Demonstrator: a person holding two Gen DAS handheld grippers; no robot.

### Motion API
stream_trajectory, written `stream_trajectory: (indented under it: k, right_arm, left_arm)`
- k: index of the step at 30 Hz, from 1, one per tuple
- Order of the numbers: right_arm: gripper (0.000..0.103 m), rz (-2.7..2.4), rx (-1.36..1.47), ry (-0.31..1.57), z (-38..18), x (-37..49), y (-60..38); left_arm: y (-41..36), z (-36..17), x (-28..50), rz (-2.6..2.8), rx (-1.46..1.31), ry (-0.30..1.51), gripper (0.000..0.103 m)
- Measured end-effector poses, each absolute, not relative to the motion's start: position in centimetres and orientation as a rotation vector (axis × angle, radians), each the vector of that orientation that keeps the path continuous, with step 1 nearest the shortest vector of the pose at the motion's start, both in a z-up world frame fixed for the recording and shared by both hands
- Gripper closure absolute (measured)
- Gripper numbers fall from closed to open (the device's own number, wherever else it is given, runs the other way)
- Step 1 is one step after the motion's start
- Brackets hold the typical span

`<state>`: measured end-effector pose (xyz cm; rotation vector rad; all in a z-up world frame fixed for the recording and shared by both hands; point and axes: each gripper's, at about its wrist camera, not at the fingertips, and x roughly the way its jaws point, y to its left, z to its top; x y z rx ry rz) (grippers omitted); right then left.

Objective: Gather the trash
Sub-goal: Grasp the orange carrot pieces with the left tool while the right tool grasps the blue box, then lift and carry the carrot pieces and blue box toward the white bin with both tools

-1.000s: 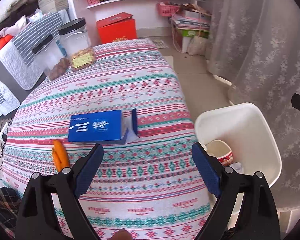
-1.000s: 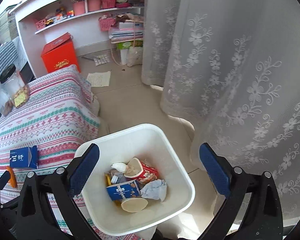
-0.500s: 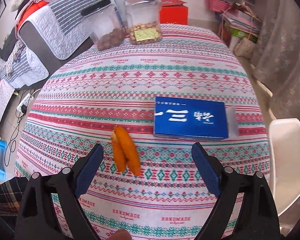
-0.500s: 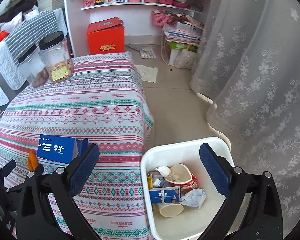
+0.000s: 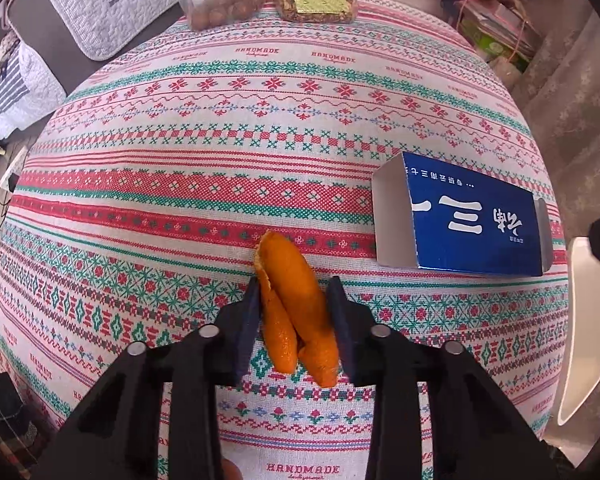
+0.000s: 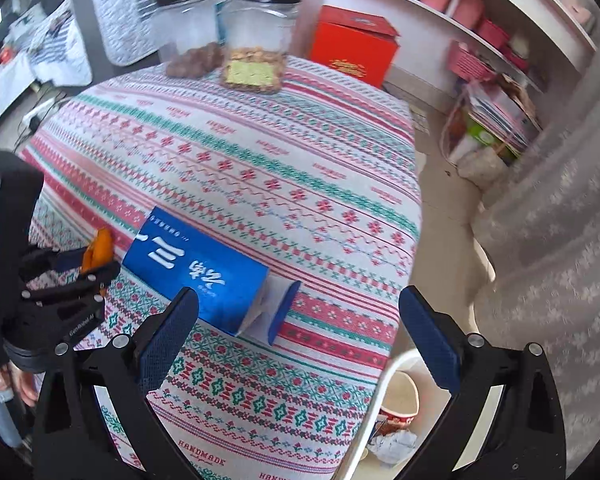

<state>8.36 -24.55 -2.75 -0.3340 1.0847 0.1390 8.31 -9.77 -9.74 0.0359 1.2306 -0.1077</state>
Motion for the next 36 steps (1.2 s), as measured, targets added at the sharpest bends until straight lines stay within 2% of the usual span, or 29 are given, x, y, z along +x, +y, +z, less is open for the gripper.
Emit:
stream_trajectory:
  k: [4,10,15,16,18,19,21,25,28,36]
  right_arm:
    - [0.007,0.277,-0.424,1.122,-4.2,8.7,-21.3]
    - [0.007,0.402,-0.577,1.139,-5.7,9.2,-17.3]
    - [0.008,0.407,-0.643,1.201,-7.7,10.3,-16.8]
    - [0.009,0.403,-0.636,1.218,-8.1,10.6,-16.9]
    - [0.028,0.396,-0.617,1.257,-8.9,11.2,-17.1]
    - [0.032,0.41,-0.588,1.27,-9.1,11.3,-17.1]
    - [0.047,0.432,-0.54,1.274,-8.8,11.6,-16.7]
    - [0.05,0.409,-0.459,1.268,-8.4,12.5,-15.6]
    - [0.05,0.393,-0.373,1.255,-7.9,13.4,-14.7]
    - [0.05,0.356,-0.053,1.072,-3.1,15.3,-14.0]
  left_arm:
    - [-7.8,-9.0,8.8,-0.125,-0.014,1.257,0.081]
    - [-3.6,-5.4,10.0,-0.088,-0.069,1.213,0.082]
    - [-1.5,-1.2,10.7,-0.09,0.023,1.131,0.082]
    - [-0.9,-0.6,11.1,-0.093,0.041,1.115,0.082]
    - [0.1,0.3,11.6,-0.095,0.049,1.084,0.082]
    - [0.6,0.4,11.9,-0.093,0.039,1.071,0.082]
    - [1.7,0.2,12.2,-0.096,-0.001,1.057,0.082]
    - [3.3,-1.2,13.4,-0.088,-0.085,1.107,0.082]
    - [3.9,-0.5,13.9,-0.083,-0.124,1.079,0.082]
    - [5.2,0.0,14.5,-0.04,-0.16,1.035,0.082]
